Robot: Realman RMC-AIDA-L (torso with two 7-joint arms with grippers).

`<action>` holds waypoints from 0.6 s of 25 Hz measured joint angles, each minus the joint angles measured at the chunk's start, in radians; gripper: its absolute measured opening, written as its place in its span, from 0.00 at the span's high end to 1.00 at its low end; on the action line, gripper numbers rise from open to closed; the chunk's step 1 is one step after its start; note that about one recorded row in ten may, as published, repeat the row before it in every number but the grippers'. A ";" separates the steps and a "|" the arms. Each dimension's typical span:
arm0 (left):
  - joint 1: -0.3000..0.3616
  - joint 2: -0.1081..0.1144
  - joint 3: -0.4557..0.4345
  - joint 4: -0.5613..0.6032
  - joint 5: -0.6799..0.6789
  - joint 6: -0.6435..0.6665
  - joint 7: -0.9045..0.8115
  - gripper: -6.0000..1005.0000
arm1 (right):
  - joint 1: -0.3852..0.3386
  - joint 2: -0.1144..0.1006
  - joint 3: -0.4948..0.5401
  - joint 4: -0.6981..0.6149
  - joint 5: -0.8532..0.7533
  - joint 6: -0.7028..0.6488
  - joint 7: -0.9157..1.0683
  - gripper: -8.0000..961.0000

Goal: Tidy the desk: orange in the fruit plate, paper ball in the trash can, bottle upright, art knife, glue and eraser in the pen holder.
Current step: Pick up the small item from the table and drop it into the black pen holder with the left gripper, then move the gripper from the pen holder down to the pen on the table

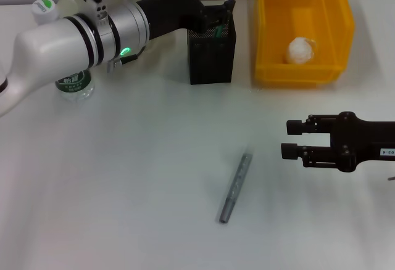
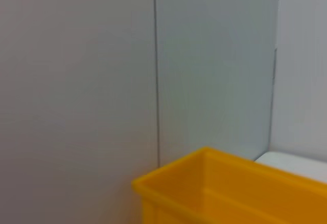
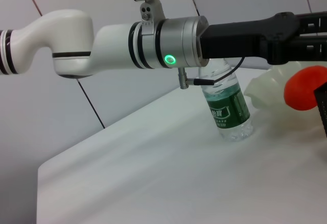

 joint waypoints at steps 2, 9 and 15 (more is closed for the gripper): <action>0.016 0.004 -0.011 0.011 -0.023 0.085 -0.021 0.34 | 0.000 0.000 0.000 0.000 0.000 0.000 0.000 0.35; 0.103 0.039 -0.112 0.088 -0.004 0.473 -0.138 0.22 | 0.004 0.000 0.006 0.000 0.000 0.000 0.002 0.35; 0.159 0.084 -0.268 0.079 0.171 0.847 -0.186 0.22 | 0.009 -0.003 0.009 0.000 0.000 0.000 0.006 0.35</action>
